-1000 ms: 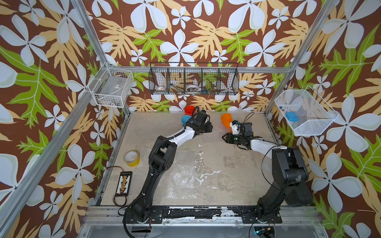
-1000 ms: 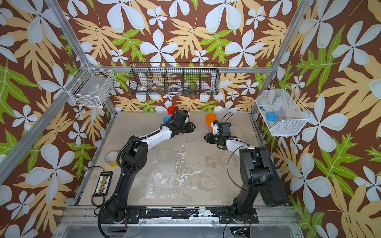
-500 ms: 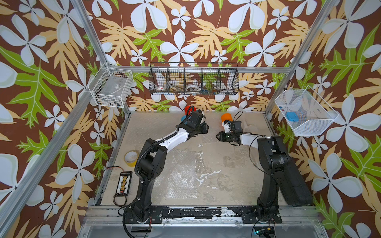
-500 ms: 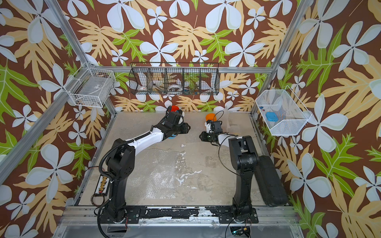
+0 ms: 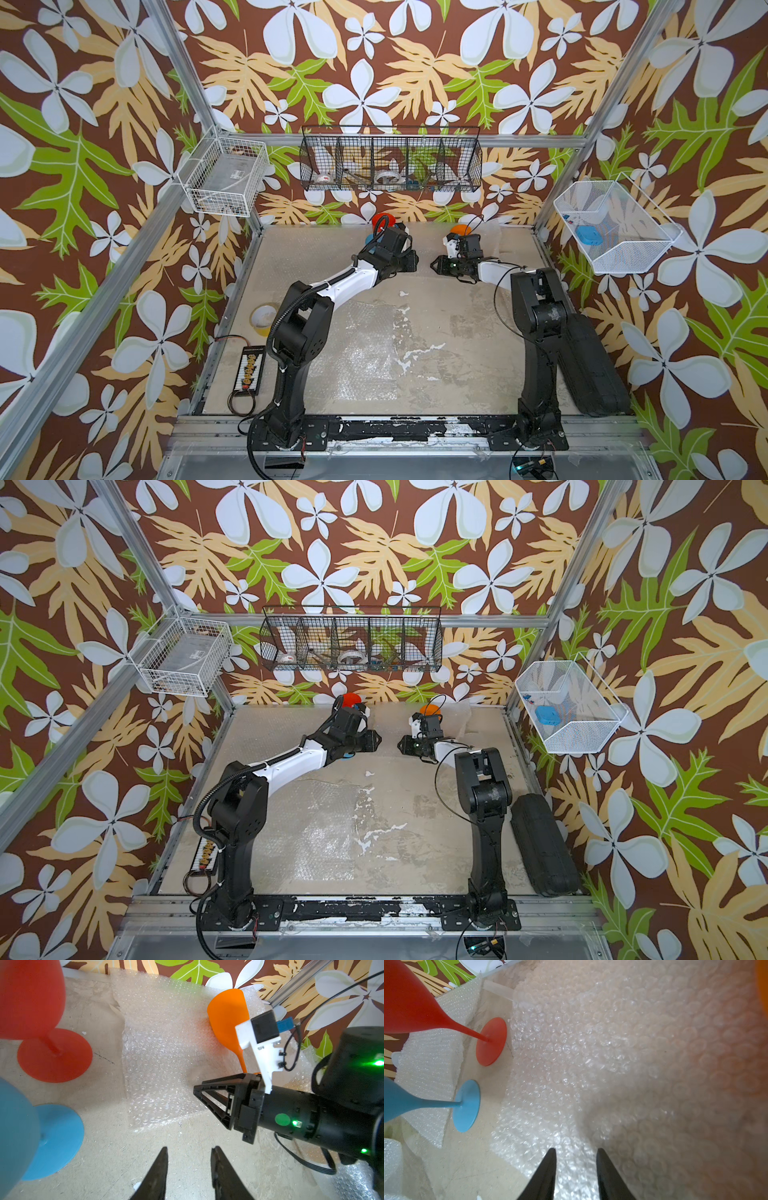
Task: Unpack wine glasses from bubble wrap
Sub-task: Unwrap the bubble wrap at the center of the board, then pick up the wine glass from the bubble wrap.
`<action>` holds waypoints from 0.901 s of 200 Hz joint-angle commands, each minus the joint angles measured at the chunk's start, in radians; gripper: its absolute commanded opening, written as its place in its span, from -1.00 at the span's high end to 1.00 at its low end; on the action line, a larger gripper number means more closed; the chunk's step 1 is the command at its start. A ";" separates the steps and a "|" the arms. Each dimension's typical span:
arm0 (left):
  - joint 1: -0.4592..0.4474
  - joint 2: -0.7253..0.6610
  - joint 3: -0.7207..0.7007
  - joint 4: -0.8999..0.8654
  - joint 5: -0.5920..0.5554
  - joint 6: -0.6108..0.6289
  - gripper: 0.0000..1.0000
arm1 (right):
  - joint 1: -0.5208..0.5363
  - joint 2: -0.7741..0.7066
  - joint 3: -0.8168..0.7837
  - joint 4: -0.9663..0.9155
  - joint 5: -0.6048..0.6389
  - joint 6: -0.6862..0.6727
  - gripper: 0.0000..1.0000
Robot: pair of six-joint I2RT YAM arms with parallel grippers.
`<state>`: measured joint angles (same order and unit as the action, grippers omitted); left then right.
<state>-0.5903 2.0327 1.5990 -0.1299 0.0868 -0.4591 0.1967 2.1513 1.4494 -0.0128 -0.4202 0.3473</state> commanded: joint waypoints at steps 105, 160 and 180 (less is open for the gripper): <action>0.001 -0.135 -0.176 0.153 0.033 -0.012 0.25 | -0.037 -0.166 0.050 -0.161 0.343 -0.133 -0.36; 0.002 -0.260 -0.317 0.248 0.056 -0.004 0.25 | -0.042 -0.068 0.154 -0.151 0.430 -0.139 -0.78; 0.001 -0.301 -0.376 0.286 0.058 -0.002 0.25 | -0.048 -0.005 0.216 -0.156 0.441 -0.141 -0.79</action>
<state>-0.5900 1.7699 1.2663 0.0753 0.1364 -0.4656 0.1543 2.0972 1.6146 -0.1715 -0.0265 0.2161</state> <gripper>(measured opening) 0.373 0.897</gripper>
